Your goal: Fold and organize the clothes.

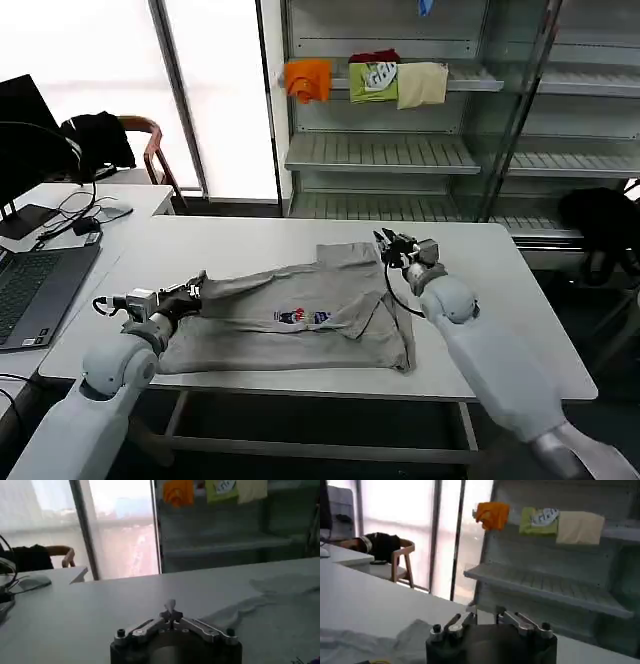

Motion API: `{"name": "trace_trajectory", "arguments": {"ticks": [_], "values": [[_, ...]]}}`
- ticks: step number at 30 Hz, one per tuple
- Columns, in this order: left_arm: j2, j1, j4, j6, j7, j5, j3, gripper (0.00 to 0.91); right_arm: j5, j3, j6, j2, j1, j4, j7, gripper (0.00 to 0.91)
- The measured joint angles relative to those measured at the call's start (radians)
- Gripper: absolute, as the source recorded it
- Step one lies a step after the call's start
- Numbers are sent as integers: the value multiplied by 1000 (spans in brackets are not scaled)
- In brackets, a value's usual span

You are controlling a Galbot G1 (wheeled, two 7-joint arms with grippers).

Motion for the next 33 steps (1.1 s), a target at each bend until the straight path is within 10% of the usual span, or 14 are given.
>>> {"name": "trace_trajectory", "arguments": {"ticks": [11,14,33], "values": [[-6,-24,-20,-3,-3,-20,18,0,-52,7,-8,142,109,-327,-66,725],[-6,-28,-22,-4,-3,-22,18,0,-67,8,-12,166,120,-360,-83,0],[-16,-27,-32,-10,-3,-35,14,0,-117,1,-24,190,117,-385,-154,0]]}}
